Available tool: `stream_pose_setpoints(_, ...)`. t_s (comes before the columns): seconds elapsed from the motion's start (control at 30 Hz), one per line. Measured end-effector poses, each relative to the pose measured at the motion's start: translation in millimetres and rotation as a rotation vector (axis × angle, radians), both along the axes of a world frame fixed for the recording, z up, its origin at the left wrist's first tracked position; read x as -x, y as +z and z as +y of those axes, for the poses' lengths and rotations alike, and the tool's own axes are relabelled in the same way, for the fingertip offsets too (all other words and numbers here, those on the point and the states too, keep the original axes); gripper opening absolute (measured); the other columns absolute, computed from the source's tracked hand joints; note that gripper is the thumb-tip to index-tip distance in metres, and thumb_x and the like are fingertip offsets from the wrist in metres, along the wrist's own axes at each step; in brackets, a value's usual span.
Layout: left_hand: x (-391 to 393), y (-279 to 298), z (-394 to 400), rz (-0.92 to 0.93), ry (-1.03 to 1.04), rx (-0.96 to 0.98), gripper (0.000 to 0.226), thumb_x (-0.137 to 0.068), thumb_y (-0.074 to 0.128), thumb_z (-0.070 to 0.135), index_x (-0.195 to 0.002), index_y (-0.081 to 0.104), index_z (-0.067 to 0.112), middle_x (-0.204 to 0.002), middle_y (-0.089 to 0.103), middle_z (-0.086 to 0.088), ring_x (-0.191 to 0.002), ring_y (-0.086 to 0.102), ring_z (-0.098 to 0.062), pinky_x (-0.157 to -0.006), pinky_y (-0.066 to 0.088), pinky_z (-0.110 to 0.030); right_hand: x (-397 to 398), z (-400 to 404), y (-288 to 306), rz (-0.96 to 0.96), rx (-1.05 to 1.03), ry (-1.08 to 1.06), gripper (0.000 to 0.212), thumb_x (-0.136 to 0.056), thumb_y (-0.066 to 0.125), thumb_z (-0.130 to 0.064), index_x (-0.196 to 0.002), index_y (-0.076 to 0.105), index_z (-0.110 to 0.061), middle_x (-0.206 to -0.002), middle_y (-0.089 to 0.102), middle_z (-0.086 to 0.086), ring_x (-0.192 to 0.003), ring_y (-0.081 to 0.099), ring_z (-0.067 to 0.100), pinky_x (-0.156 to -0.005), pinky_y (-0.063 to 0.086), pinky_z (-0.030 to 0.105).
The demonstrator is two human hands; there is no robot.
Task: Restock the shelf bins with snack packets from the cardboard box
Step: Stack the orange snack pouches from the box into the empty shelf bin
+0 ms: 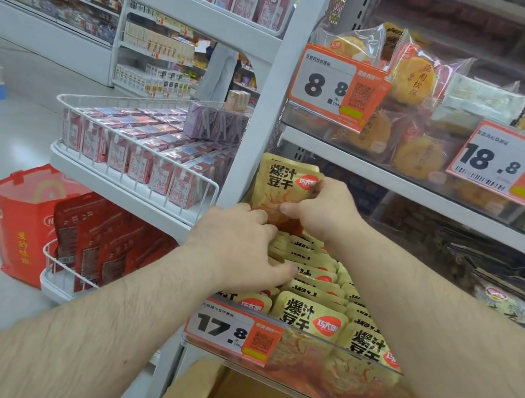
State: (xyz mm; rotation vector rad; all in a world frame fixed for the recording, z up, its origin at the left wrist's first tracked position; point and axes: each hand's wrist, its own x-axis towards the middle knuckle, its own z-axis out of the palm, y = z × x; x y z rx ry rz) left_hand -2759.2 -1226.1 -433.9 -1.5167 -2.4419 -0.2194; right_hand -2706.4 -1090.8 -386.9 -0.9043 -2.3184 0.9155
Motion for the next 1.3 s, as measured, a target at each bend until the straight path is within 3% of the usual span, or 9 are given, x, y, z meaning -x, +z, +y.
stream_pose_setpoints(0.13, 0, 0, 0, -0.032, -0.012, 0.004, 0.077, -0.086, 0.026, 0.078, -0.141, 0.050, 0.029, -0.140, 0.050, 0.009, -0.126, 0.043, -0.017, -0.093, 0.043, -0.039, 5, 0, -7, -0.075, 0.079, -0.028, 0.032, -0.075, 0.084, -0.020, -0.102, 0.067, -0.015, -0.096, 0.072, 0.001, -0.093, 0.067, 0.021, -0.090, 0.055, 0.043)
stream_pose_setpoints(0.33, 0, 2, 0, -0.043, -0.005, 0.012, 0.077, -0.086, 0.029, 0.077, -0.140, 0.051, 0.028, -0.127, 0.051, 0.004, -0.121, 0.046, -0.019, -0.087, 0.042, -0.038, 14, -2, -13, -0.192, 0.014, -0.058, 0.042, -0.071, 0.085, -0.031, -0.102, 0.067, -0.010, -0.097, 0.071, 0.007, -0.092, 0.066, 0.024, -0.088, 0.056, 0.042)
stream_pose_setpoints(0.43, 0, 1, 0, -0.030, -0.012, 0.023, 0.080, -0.086, 0.027, 0.077, -0.145, 0.046, 0.027, -0.134, 0.050, 0.002, -0.125, 0.044, -0.021, -0.097, 0.041, -0.043, 14, -3, -10, -0.242, 0.006, -0.077, 0.048, -0.071, 0.086, -0.033, -0.105, 0.064, -0.007, -0.099, 0.069, 0.008, -0.092, 0.064, 0.023, -0.085, 0.056, 0.039)
stream_pose_setpoints(0.57, 0, 2, -1, -0.032, -0.018, 0.047, 0.081, -0.086, 0.026, 0.077, -0.149, 0.041, 0.027, -0.140, 0.047, 0.002, -0.132, 0.039, -0.021, -0.112, 0.031, -0.055, 12, -3, -7, -0.284, 0.017, -0.082, 0.051, -0.073, 0.084, -0.031, -0.111, 0.061, -0.006, -0.102, 0.066, 0.008, -0.094, 0.062, 0.023, -0.085, 0.055, 0.040)
stream_pose_setpoints(0.67, -1, 4, -1, -0.037, -0.015, 0.050, 0.080, -0.087, 0.027, 0.077, -0.146, 0.044, 0.026, -0.138, 0.047, 0.001, -0.132, 0.039, -0.022, -0.112, 0.029, -0.056, 16, -5, -6, -0.313, 0.010, -0.104, 0.056, -0.072, 0.084, -0.030, -0.116, 0.059, -0.007, -0.105, 0.065, 0.008, -0.097, 0.062, 0.024, -0.089, 0.055, 0.042)
stream_pose_setpoints(0.97, -1, 3, 0, -0.035, -0.012, 0.061, 0.080, -0.087, 0.024, 0.077, -0.145, 0.046, 0.026, -0.137, 0.050, 0.002, -0.132, 0.039, -0.022, -0.113, 0.026, -0.059, 19, 0, -12, -0.280, 0.057, -0.136, 0.048, -0.072, 0.080, -0.023, -0.114, 0.059, -0.009, -0.100, 0.063, 0.006, -0.086, 0.059, 0.022, -0.075, 0.053, 0.037)
stream_pose_setpoints(1.13, -4, 6, -7, -0.025, -0.012, 0.029, 0.072, -0.088, 0.027, 0.073, -0.138, 0.053, 0.029, -0.138, 0.053, 0.003, -0.132, 0.041, -0.021, -0.115, 0.019, -0.059, 2, -6, -13, -0.222, 0.022, -0.158, 0.057, -0.055, 0.084, -0.051, -0.097, 0.069, -0.016, -0.097, 0.070, 0.004, -0.098, 0.064, 0.027, -0.087, 0.055, 0.044)
stream_pose_setpoints(1.2, -16, 2, -14, -0.019, -0.026, -0.102, 0.063, -0.087, 0.034, 0.065, -0.130, 0.059, 0.028, -0.131, 0.057, 0.003, -0.126, 0.046, -0.020, -0.112, 0.028, -0.051, -16, -14, -14, -0.210, -0.092, -0.198, 0.051, -0.063, 0.080, -0.054, -0.099, 0.068, -0.020, -0.105, 0.068, 0.001, -0.110, 0.059, 0.028, -0.093, 0.050, 0.043)
stream_pose_setpoints(1.3, -49, -8, -28, 0.058, -0.093, -0.347, 0.049, -0.080, 0.042, 0.051, -0.111, 0.068, 0.022, -0.105, 0.064, 0.003, -0.103, 0.057, -0.022, -0.087, 0.041, -0.038, -58, -38, -19, -0.100, -0.380, -0.203, 0.014, -0.079, 0.069, -0.037, -0.090, 0.065, -0.030, -0.104, 0.068, -0.004, -0.108, 0.057, 0.024, -0.091, 0.047, 0.037)
